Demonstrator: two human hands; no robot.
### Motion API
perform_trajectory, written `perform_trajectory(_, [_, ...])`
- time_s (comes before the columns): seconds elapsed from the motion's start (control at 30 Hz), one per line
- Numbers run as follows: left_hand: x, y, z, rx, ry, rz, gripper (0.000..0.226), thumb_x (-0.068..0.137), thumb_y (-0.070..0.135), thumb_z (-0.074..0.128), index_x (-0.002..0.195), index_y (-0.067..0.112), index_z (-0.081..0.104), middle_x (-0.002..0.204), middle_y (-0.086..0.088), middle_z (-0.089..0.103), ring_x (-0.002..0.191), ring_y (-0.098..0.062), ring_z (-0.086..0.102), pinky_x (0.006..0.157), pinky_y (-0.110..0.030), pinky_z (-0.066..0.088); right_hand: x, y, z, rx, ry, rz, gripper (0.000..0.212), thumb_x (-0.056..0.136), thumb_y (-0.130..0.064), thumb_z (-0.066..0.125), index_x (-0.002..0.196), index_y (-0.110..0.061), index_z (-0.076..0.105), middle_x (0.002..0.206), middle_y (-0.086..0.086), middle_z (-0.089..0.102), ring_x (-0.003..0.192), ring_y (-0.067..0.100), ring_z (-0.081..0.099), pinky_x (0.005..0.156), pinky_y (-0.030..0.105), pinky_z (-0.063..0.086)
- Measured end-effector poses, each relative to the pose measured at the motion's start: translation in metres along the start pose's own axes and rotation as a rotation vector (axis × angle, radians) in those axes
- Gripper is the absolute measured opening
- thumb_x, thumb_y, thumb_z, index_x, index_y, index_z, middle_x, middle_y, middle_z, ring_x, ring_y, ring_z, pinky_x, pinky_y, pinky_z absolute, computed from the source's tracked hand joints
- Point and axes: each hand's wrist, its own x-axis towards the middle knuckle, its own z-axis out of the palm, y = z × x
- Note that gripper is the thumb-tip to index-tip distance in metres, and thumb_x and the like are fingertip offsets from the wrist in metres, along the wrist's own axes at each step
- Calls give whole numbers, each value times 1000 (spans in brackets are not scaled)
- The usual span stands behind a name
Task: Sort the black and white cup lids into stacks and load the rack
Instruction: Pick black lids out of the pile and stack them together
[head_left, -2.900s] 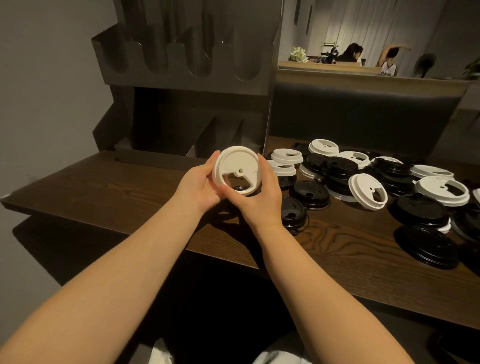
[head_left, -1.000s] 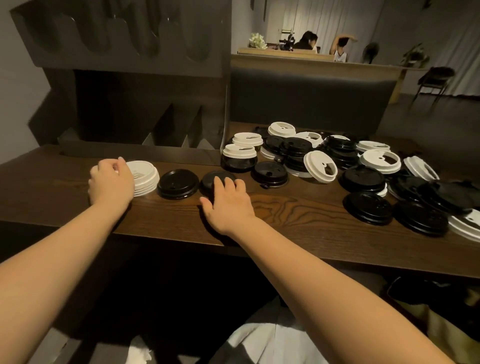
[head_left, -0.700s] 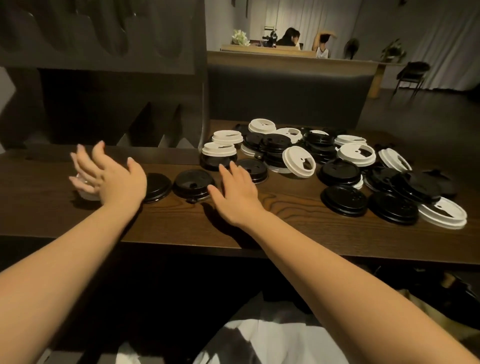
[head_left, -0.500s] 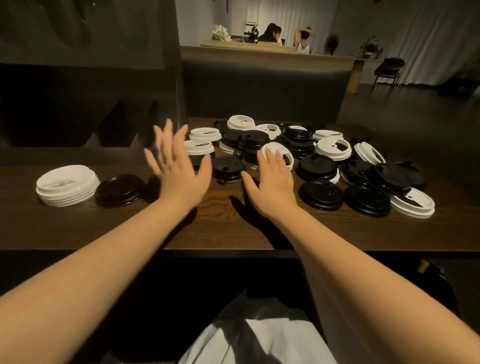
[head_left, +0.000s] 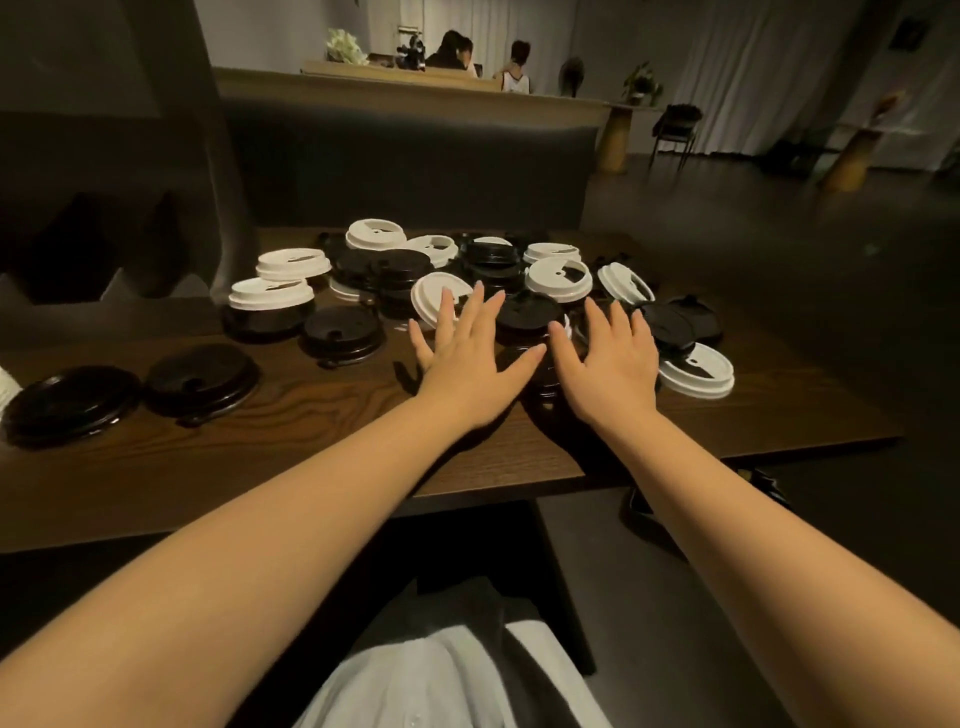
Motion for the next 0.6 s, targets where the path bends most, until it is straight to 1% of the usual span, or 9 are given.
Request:
perform_trajectory(0.07, [3, 8, 5, -9, -46, 48, 80, 90, 66, 39, 153, 28, 9, 162, 3, 9, 148, -19, -13, 113, -56, -13, 0, 14, -6, -16, 20, 44, 68, 95, -59, 30, 150, -18, 27, 157, 10, 23, 146, 28, 11, 116, 42, 11])
perform_trajectory(0.17, [6, 13, 15, 79, -162, 124, 90, 84, 70, 46, 153, 27, 7, 162, 1, 10, 148, -19, -11, 115, -56, -11, -3, 36, -9, -20, 20, 70, 65, 95, -57, 34, 144, -14, 40, 150, 8, 38, 140, 27, 26, 111, 40, 24])
perform_trajectory(0.23, [7, 13, 17, 93, -196, 134, 91, 84, 67, 51, 153, 25, 9, 160, -1, 16, 148, -18, -8, 116, -54, -9, -5, 45, -9, 26, -22, 88, 61, 96, -55, 34, 136, -12, 52, 149, 7, 37, 138, 26, 26, 110, 39, 25])
perform_trajectory(0.3, [8, 10, 17, 14, -165, 122, 84, 84, 60, 58, 151, 26, 20, 155, 1, 31, 148, -17, 3, 117, -48, 0, -5, 47, -9, 83, -37, 84, 57, 97, -52, 36, 124, -10, 63, 149, 7, 36, 137, 25, 24, 110, 37, 23])
perform_trajectory(0.37, [7, 4, 16, -113, -106, 132, 78, 83, 51, 65, 148, 27, 30, 143, 10, 49, 145, -15, 18, 115, -42, 12, -7, 46, -9, 140, -37, 62, 53, 96, -49, 43, 118, -7, 66, 143, 8, 39, 134, 23, 26, 107, 34, 25])
perform_trajectory(0.4, [7, 2, 15, -190, -91, 136, 78, 82, 47, 69, 147, 26, 31, 138, 12, 52, 142, -14, 26, 114, -41, 17, -8, 46, -9, 166, -43, 55, 52, 94, -48, 47, 117, -6, 65, 139, 8, 40, 132, 22, 27, 104, 31, 26])
perform_trajectory(0.47, [7, -2, 12, -311, -59, 125, 86, 79, 43, 74, 149, 25, 27, 140, 9, 50, 138, -16, 34, 113, -45, 24, -9, 49, -10, 214, -69, 58, 47, 90, -47, 56, 115, -8, 64, 133, 7, 41, 130, 21, 27, 97, 24, 25])
perform_trajectory(0.5, [7, -3, 11, -311, -48, 105, 91, 78, 45, 74, 150, 26, 22, 144, 6, 45, 138, -19, 33, 113, -46, 24, -8, 50, -10, 237, -88, 65, 43, 88, -46, 60, 113, -10, 64, 131, 6, 42, 130, 20, 27, 96, 23, 25])
perform_trajectory(0.6, [11, -2, 11, -180, -98, 20, 100, 77, 57, 69, 153, 26, 12, 154, -1, 31, 143, -26, 24, 113, -49, 20, -4, 51, -7, 227, -118, 51, 36, 80, -45, 70, 100, -17, 58, 119, 5, 51, 121, 22, 41, 97, 31, 38])
